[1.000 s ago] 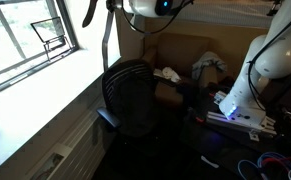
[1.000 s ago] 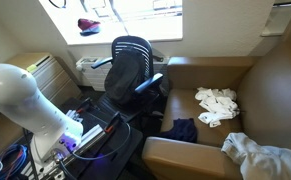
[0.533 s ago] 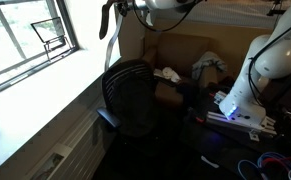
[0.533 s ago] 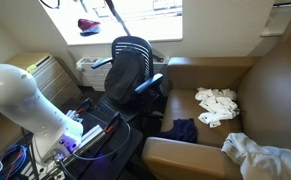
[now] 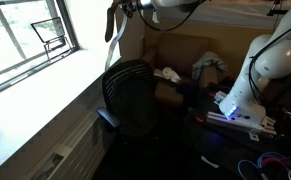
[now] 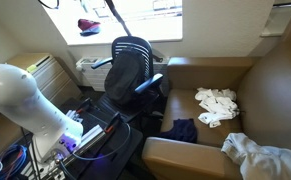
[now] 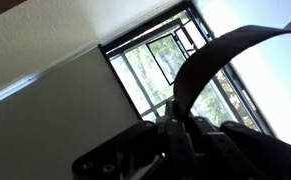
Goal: Take the belt off the seat and put it on the back of the chair
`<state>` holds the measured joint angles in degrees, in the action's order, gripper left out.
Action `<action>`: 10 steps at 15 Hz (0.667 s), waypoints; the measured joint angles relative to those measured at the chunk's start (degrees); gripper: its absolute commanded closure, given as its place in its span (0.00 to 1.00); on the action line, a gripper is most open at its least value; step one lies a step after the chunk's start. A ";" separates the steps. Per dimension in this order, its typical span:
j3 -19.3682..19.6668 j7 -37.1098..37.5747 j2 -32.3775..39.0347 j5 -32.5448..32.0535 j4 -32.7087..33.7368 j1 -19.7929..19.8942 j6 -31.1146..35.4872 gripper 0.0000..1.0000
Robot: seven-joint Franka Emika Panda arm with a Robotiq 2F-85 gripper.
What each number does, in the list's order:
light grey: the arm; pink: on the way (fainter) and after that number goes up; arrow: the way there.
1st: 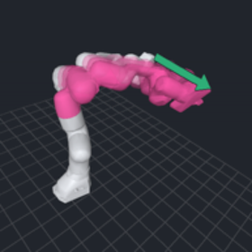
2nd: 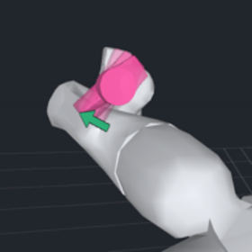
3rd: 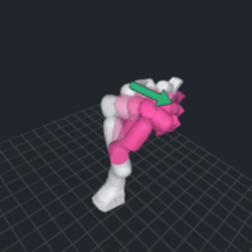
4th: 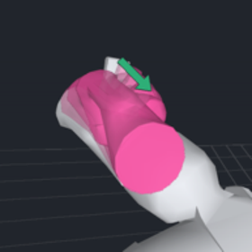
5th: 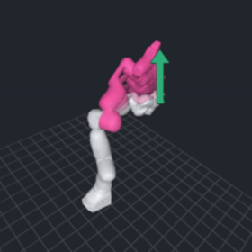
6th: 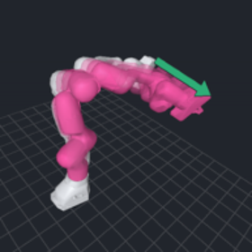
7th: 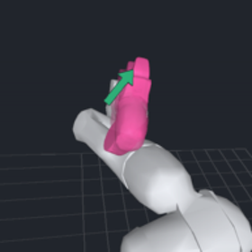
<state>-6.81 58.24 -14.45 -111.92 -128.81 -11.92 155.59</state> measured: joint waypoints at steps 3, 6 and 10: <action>0.55 -3.53 1.05 3.58 -6.26 0.20 0.27 0.99; 1.52 -3.60 1.71 5.84 -13.90 0.20 2.62 0.99; 3.33 -6.88 3.18 9.48 -18.74 0.25 7.20 0.96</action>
<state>-3.48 51.36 -11.27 -102.44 -147.55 -11.67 162.79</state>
